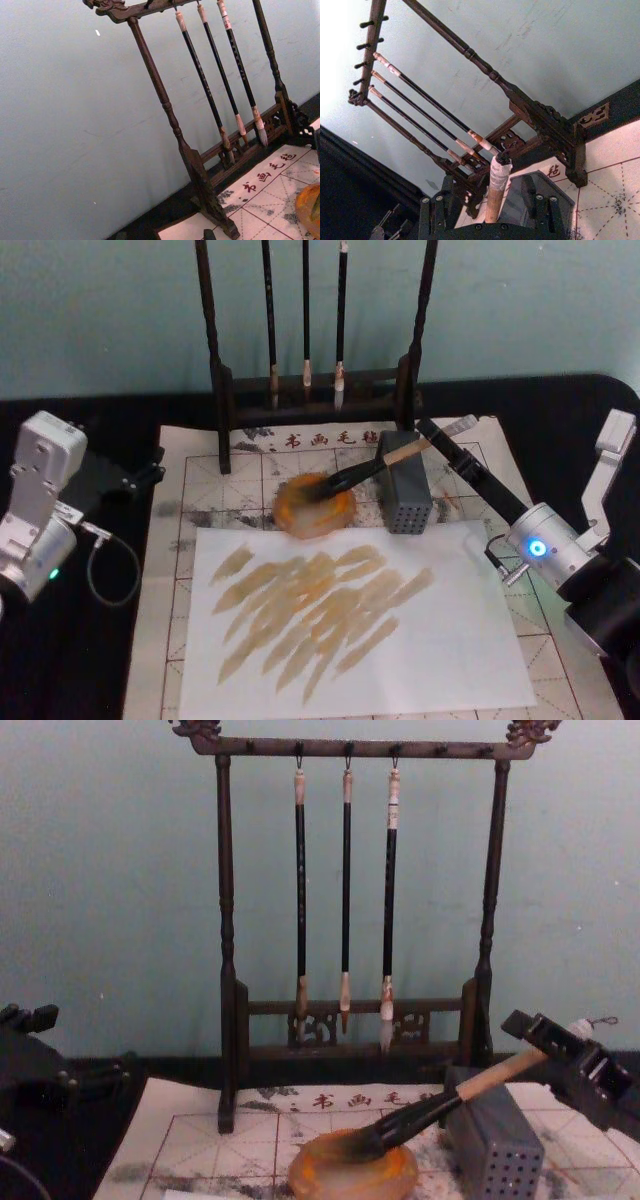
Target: Pick up the brush from the inkstone, write on the paper, then place the brush back to its original position.
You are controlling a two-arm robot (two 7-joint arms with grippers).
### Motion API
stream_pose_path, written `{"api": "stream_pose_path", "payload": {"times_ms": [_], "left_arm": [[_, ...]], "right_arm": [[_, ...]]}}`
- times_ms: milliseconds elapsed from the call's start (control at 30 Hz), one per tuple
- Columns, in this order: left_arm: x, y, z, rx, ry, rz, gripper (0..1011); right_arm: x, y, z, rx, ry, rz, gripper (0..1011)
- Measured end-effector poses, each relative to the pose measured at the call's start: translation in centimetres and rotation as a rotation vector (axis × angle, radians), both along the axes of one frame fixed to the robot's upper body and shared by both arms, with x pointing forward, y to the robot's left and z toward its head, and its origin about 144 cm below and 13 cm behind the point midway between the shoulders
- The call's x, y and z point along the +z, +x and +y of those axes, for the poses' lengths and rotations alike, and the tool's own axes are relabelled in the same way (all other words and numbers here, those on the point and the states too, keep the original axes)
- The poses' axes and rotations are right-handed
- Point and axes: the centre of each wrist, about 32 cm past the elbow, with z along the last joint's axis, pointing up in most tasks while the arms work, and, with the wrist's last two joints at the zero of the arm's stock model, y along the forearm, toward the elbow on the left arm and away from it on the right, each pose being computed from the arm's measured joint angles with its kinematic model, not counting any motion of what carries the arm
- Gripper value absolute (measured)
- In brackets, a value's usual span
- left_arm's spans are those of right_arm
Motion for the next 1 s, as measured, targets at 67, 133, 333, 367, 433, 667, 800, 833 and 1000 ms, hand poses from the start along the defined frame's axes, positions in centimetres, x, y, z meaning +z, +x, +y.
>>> {"api": "stream_pose_path", "payload": {"times_ms": [67, 133, 333, 367, 433, 667, 800, 833, 1000], "left_arm": [[0.00, 0.00, 0.00, 0.000, 0.000, 0.000, 1001], [0.00, 0.00, 0.00, 0.000, 0.000, 0.000, 1001], [0.00, 0.00, 0.00, 0.000, 0.000, 0.000, 1001], [0.00, 0.00, 0.00, 0.000, 0.000, 0.000, 1001], [0.00, 0.00, 0.00, 0.000, 0.000, 0.000, 1001], [0.00, 0.00, 0.00, 0.000, 0.000, 0.000, 1001], [0.00, 0.00, 0.00, 0.000, 0.000, 0.000, 1001], [0.00, 0.00, 0.00, 0.000, 0.000, 0.000, 1001], [0.00, 0.00, 0.00, 0.000, 0.000, 0.000, 1001]], "right_arm": [[0.00, 0.00, 0.00, 0.000, 0.000, 0.000, 847], [0.00, 0.00, 0.00, 0.000, 0.000, 0.000, 815], [0.00, 0.00, 0.00, 0.000, 0.000, 0.000, 626], [0.00, 0.00, 0.00, 0.000, 0.000, 0.000, 585], [0.00, 0.00, 0.00, 0.000, 0.000, 0.000, 543], [0.00, 0.00, 0.00, 0.000, 0.000, 0.000, 317], [0.00, 0.00, 0.00, 0.000, 0.000, 0.000, 183], [0.00, 0.00, 0.00, 0.000, 0.000, 0.000, 179], [0.00, 0.00, 0.00, 0.000, 0.000, 0.000, 181]]}}
